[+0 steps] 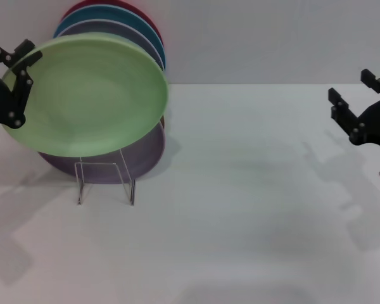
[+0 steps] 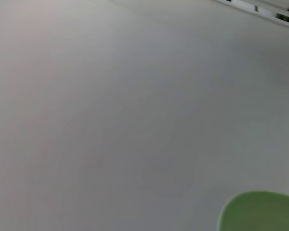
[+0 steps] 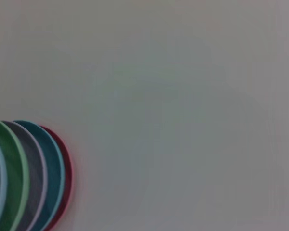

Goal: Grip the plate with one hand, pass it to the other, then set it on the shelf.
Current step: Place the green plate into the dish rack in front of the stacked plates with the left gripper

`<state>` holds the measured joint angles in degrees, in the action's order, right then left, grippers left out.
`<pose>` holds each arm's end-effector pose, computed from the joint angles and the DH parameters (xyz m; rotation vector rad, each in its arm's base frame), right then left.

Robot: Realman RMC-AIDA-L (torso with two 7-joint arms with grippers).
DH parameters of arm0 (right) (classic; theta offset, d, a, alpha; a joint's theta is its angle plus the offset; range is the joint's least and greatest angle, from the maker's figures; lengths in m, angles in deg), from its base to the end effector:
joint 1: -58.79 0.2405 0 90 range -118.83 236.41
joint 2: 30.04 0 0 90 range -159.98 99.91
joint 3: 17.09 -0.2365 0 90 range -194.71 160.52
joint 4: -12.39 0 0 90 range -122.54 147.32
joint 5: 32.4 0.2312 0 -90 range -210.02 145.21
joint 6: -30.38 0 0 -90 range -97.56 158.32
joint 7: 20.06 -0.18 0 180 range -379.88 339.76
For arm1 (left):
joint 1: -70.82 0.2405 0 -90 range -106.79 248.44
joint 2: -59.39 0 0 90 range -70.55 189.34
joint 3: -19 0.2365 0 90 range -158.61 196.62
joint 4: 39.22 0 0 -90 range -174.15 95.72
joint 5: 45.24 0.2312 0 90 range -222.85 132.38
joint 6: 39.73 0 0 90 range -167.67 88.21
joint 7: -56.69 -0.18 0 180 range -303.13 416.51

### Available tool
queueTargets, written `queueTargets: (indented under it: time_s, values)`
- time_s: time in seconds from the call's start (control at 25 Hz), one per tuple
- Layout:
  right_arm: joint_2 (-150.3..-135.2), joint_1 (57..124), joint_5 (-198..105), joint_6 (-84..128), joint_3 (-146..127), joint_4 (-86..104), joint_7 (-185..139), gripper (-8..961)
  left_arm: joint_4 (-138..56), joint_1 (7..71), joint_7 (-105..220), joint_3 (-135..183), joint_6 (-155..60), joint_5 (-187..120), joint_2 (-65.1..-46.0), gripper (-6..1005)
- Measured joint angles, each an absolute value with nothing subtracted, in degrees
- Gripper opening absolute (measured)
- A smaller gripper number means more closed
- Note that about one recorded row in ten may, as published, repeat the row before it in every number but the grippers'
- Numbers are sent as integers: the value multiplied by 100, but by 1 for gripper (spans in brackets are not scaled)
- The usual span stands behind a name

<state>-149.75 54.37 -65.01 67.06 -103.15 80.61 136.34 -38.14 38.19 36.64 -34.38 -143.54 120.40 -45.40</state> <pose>0.2402 0.3600 0.0229 -1.8478 0.1842 0.5321 -0.2398 0.3490 0.0668 -1.7179 0.8462 -0.6527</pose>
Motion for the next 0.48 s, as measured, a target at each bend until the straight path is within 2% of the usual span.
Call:
queueTargets:
  time_s: [0.48]
  values:
    - [-14974, 5440, -6491, 6704, -10141, 8129, 13785, 590, -3859, 3762, 3460, -3215, -14134, 12035, -4454, 57]
